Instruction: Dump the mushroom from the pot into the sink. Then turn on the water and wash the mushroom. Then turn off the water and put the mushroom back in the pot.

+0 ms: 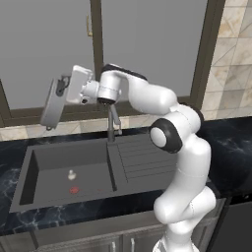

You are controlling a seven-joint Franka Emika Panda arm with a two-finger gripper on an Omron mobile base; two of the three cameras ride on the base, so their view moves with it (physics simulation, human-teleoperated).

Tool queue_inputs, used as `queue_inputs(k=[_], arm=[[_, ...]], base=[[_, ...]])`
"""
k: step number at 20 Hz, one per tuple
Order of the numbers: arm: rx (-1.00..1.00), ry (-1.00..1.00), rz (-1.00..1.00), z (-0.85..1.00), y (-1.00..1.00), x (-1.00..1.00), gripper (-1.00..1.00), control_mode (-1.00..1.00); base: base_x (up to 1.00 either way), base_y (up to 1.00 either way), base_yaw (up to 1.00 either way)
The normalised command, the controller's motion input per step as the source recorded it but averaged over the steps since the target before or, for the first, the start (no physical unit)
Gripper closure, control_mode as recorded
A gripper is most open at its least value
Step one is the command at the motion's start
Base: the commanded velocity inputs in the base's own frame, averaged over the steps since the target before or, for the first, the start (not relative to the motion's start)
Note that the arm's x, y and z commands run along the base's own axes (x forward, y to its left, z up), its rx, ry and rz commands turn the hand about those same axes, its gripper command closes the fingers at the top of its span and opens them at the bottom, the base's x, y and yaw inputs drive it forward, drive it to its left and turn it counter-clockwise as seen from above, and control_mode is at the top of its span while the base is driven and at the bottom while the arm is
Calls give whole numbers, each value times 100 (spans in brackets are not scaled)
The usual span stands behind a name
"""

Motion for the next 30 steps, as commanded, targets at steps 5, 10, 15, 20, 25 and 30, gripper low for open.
queue_inputs(k=[5,10,15,20,25,30], arm=[[-25,-10,-5,23,23,-21,100,-100],[-32,-8,-4,11,32,-38,100,-100],[-31,-1,-1,3,41,-64,100,-100],[-31,0,0,0,44,-77,100,-100],[-32,2,0,0,36,-72,100,-100],[-33,6,0,-1,20,-65,100,-100]], base=[[0,0,0],[0,0,0],[0,0,0],[0,0,0],[0,0,0],[0,0,0]])
